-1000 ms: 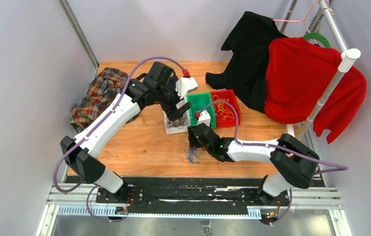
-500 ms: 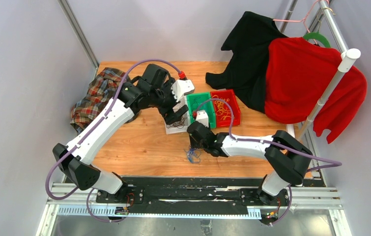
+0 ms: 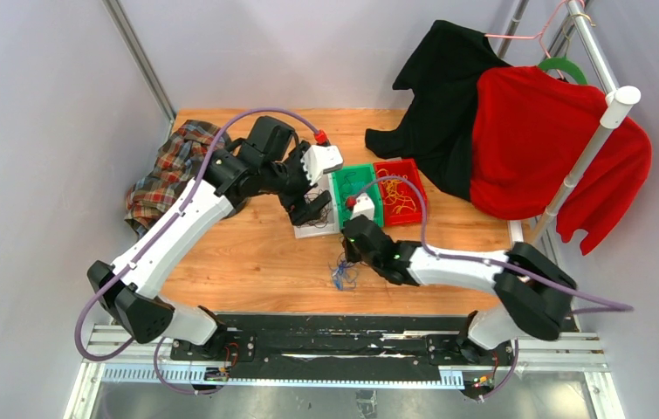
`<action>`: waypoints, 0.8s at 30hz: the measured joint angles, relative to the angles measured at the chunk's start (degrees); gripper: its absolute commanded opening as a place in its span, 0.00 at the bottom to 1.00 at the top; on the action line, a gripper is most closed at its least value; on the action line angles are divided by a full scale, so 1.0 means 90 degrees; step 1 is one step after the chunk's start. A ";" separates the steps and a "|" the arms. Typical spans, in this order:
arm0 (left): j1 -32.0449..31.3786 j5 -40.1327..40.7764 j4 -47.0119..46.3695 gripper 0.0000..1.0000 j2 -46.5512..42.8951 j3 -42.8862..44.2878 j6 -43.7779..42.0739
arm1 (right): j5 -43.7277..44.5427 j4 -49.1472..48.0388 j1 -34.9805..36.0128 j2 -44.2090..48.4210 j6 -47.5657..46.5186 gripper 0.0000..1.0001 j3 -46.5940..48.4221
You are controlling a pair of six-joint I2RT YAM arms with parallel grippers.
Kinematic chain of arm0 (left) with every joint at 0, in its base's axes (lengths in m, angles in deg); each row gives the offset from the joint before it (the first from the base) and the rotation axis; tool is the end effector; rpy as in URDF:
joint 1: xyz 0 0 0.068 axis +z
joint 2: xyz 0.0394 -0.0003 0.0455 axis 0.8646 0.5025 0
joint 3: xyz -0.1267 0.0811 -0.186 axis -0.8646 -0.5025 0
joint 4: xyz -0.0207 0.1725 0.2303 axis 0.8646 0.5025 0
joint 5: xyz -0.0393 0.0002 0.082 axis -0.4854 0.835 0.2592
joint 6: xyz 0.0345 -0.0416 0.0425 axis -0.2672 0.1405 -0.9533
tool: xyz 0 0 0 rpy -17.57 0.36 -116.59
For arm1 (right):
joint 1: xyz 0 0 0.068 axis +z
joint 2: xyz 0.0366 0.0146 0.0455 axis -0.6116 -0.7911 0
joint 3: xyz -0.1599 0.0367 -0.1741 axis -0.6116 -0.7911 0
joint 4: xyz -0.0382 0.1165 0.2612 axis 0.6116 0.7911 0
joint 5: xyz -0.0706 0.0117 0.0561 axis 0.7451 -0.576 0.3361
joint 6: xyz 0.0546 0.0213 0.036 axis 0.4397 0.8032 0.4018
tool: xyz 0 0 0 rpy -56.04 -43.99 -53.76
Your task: Untangle the cables
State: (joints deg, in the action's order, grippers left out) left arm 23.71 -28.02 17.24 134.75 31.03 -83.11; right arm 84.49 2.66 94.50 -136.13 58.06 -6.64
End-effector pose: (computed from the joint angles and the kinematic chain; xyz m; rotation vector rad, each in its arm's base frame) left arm 0.2574 -0.2100 0.3488 1.3420 1.9539 -0.4806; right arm 0.2063 0.2809 0.1218 -0.3121 2.1740 0.4950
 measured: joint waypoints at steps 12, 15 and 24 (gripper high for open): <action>0.0000 -0.1945 0.0318 0.90 -0.0114 -0.0257 -0.0804 | -0.2115 -0.1542 -0.0109 0.3009 -0.0986 0.01 -0.0646; -0.0002 -0.2426 0.0372 0.87 -0.0070 -0.0257 -0.0899 | -0.2557 -0.1622 -0.0121 0.3264 -0.1032 0.01 -0.0646; -0.0202 -0.2880 0.0481 0.45 0.0058 -0.0257 -0.1020 | -0.3366 -0.1651 -0.0124 0.3417 -0.1010 0.01 -0.0452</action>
State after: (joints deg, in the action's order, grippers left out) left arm 21.90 -53.94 21.56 135.28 28.72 -92.29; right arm 54.20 -12.20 93.39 -105.37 48.97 -10.71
